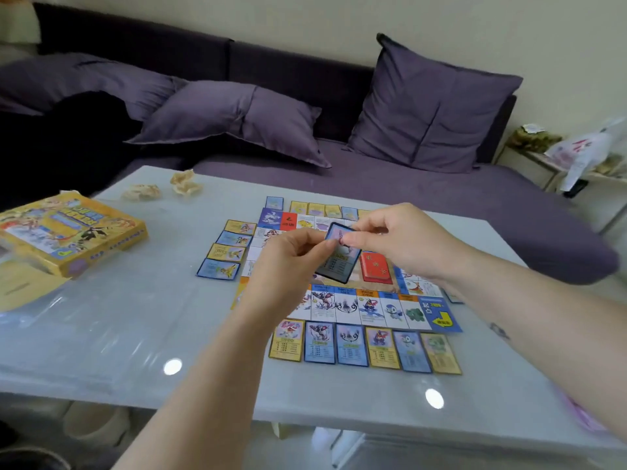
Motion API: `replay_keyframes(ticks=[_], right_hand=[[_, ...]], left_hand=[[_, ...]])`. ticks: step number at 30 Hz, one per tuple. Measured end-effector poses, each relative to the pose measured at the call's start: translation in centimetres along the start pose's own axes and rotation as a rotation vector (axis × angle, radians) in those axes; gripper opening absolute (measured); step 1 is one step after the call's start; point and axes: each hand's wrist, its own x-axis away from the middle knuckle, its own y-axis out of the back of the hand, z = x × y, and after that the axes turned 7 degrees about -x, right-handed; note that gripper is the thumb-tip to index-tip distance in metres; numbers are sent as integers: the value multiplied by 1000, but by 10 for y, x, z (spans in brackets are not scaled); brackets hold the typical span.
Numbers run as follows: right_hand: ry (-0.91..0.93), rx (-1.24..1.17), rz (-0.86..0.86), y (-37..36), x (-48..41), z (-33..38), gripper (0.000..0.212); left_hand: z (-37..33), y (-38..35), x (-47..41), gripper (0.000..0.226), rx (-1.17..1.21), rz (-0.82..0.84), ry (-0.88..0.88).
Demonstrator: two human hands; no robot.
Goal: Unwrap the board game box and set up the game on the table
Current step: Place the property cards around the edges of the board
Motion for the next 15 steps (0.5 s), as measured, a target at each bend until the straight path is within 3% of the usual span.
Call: replay_keyframes(ticks=[6, 9, 12, 15], right_hand=[[-148, -252, -56, 17, 11, -46, 24], [-191, -367, -44, 19, 21, -66, 7], [-194, -502, -180, 26, 23, -88, 9], [-233, -626, -458, 41, 16, -115, 14]], left_hand=[[2, -36, -17, 23, 214, -19, 47], [4, -55, -24, 17, 240, 56, 94], [5, -75, -27, 5, 184, 129, 119], [10, -89, -30, 5, -32, 74, 83]])
